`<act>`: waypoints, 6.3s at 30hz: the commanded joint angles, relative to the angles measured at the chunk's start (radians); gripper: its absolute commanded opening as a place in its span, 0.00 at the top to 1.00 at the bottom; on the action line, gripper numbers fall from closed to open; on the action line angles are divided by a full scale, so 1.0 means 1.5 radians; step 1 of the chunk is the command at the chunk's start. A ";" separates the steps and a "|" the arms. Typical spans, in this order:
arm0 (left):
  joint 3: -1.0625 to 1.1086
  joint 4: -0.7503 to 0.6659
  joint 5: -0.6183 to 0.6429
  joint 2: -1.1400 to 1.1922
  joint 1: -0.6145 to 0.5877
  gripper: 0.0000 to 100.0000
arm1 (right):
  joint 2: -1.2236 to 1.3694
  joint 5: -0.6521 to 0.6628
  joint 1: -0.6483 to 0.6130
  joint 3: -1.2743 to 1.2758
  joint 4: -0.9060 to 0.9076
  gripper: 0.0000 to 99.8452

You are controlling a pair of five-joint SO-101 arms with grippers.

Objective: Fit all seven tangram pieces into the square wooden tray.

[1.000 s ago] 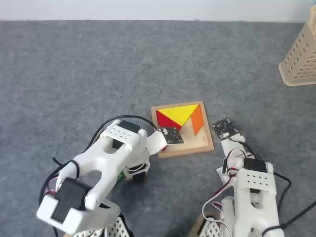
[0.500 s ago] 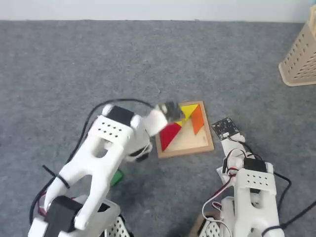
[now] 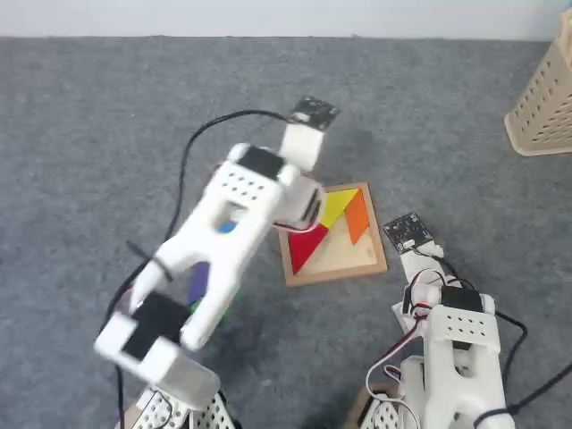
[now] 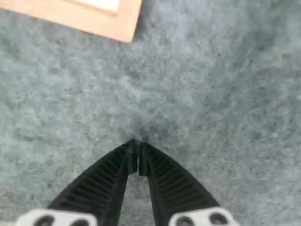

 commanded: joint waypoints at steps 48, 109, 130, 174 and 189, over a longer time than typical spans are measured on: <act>-0.252 0.044 0.028 0.225 0.095 0.98 | -0.010 0.009 0.010 0.011 -0.013 0.99; 0.444 0.125 -0.622 -0.212 -0.317 0.78 | -0.010 0.009 0.011 0.011 -0.013 0.99; 0.471 -0.042 -0.493 -0.086 -0.320 0.81 | -0.010 0.009 0.011 0.012 -0.013 0.99; 0.270 -0.145 -0.391 -0.080 -0.378 0.79 | -0.010 0.009 0.011 0.014 -0.012 0.99; 0.217 -0.023 -0.431 -0.092 -0.381 0.77 | -0.010 0.009 0.011 0.014 -0.012 0.99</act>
